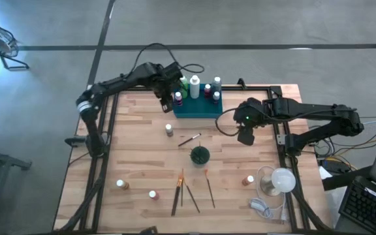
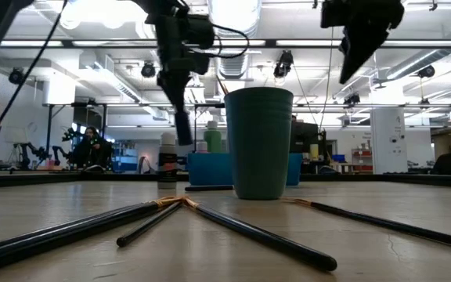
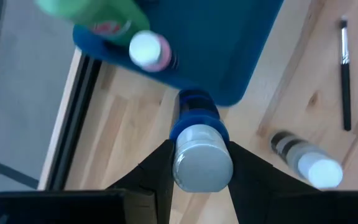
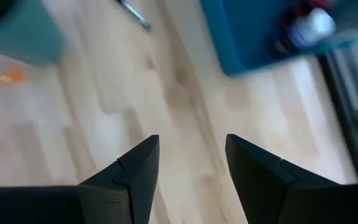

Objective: Pick & Place Paint Supplies
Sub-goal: Put the black blue paint bottle into the blue bin

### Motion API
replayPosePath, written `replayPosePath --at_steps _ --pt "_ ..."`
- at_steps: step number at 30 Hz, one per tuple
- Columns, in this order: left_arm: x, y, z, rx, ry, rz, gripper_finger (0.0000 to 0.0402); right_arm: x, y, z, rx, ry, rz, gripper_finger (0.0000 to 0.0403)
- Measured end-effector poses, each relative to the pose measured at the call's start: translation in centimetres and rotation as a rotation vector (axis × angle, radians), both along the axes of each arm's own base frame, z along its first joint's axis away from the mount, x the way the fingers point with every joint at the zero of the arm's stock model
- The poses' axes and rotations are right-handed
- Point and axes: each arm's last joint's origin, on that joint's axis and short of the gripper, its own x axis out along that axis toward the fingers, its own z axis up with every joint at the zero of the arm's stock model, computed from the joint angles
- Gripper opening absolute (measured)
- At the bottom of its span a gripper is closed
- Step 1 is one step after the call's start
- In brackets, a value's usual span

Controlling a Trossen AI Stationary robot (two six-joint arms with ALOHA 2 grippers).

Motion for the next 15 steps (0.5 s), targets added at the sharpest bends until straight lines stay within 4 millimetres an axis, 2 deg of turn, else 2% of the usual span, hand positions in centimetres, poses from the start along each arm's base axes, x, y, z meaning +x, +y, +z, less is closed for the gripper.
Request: replayPosePath --at_steps 7,15 --pt "1.8 0.7 0.8 0.027 -0.024 -0.043 0.0124 -1.2 -0.5 0.3 -0.077 0.043 -0.076 0.0174" --pt "2.1 0.8 0.8 0.032 -0.043 -0.053 0.0124 -1.4 -2.5 -0.1 -0.096 0.052 -0.071 0.0181"
